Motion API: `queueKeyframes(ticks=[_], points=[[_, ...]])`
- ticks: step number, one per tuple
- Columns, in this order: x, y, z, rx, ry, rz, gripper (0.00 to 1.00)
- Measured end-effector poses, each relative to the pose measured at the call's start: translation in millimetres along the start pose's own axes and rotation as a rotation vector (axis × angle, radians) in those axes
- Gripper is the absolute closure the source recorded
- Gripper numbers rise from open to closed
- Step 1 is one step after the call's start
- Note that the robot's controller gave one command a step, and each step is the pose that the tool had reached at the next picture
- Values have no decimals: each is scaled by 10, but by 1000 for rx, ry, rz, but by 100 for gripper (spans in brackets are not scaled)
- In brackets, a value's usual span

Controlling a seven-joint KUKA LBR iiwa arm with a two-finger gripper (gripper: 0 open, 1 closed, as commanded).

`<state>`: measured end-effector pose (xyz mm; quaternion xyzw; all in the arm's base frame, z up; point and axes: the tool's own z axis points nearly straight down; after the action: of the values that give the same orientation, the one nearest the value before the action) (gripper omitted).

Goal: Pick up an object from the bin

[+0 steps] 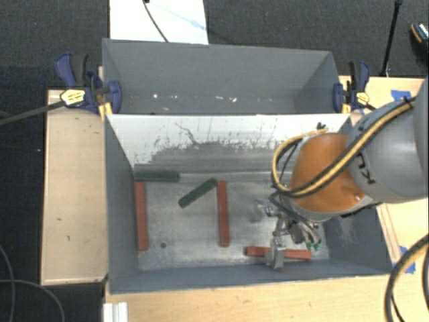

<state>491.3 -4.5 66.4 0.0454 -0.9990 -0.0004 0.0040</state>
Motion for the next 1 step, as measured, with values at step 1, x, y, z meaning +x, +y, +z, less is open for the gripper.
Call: queueKeyframes(ticks=[1], points=[[121, -214, -347, 1, -13, 95, 0]])
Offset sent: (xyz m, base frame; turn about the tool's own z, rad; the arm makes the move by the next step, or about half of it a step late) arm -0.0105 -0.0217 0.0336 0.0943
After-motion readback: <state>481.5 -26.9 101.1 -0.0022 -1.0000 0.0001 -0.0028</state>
